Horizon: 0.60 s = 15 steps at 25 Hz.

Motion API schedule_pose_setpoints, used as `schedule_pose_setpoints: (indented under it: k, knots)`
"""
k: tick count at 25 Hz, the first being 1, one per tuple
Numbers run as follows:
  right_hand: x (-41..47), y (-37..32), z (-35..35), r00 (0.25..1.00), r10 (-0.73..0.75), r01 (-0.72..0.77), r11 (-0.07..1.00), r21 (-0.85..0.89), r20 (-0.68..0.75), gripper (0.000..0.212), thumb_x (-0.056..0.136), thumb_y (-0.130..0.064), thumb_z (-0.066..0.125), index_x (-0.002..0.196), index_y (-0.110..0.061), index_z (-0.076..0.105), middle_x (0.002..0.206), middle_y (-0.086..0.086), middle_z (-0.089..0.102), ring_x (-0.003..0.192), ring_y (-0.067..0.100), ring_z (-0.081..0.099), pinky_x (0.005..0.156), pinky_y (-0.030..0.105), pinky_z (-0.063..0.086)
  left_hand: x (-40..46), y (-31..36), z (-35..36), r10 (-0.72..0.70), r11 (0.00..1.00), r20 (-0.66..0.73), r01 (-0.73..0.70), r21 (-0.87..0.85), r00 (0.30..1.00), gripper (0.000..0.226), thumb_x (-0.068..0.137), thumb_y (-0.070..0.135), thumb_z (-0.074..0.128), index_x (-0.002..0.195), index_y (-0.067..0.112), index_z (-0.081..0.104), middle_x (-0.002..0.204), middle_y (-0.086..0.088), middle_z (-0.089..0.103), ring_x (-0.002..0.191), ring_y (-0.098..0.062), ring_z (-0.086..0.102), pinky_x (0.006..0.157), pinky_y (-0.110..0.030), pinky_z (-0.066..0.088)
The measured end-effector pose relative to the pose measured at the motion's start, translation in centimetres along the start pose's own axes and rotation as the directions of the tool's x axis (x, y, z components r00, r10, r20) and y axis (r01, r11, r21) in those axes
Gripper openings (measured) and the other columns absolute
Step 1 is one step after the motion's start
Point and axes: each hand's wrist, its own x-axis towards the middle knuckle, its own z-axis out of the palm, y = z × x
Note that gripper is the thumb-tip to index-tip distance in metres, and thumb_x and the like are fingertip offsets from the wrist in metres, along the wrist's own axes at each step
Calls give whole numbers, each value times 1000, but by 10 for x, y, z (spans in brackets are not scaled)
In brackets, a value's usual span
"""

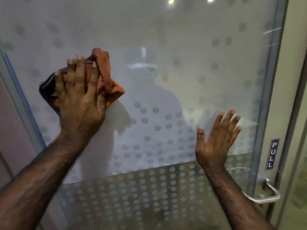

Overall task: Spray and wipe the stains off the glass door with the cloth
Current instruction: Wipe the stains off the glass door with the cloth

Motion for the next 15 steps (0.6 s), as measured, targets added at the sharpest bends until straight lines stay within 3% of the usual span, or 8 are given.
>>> schedule_pose_setpoints:
  k: [5, 9, 13, 15]
  knots:
    - [19, -64, 4, 978, -209, 206, 972, 115, 13, 80, 111, -54, 47, 171, -6, 23, 179, 29, 11, 168, 49, 5, 134, 69, 0, -51, -26, 3, -197, 980, -27, 197, -7, 980, 86, 109, 28, 57, 170, 10, -1, 177, -22, 7, 165, -43, 6, 133, -62, 3]
    - [45, -113, 7, 954, -300, 301, 942, 146, -31, 75, 111, -53, 52, 170, -11, 31, 178, 30, 18, 166, 52, 12, 133, 71, 4, -89, -25, 11, -262, 963, -14, 261, -68, 965, 75, 107, 19, 57, 168, 1, 17, 176, -25, 12, 164, -46, 11, 132, -67, 5]
    - [50, -119, 10, 944, -331, 330, 941, 74, 3, 73, 113, -55, 47, 171, -15, 31, 179, 26, 20, 167, 49, 14, 131, 74, 9, -147, 8, 19, -173, 977, 68, 180, -114, 983, 69, 99, 20, 42, 161, -7, 33, 170, -34, 23, 163, -46, 12, 130, -67, 7]
    - [50, -115, 8, 937, -350, 347, 933, 95, 7, 71, 112, -53, 50, 170, -14, 34, 178, 27, 20, 167, 50, 14, 131, 74, 8, -168, 34, 22, -80, 991, 104, 90, -99, 991, 71, 97, 27, 44, 161, 0, 32, 166, -36, 30, 161, -44, 12, 130, -63, 5]
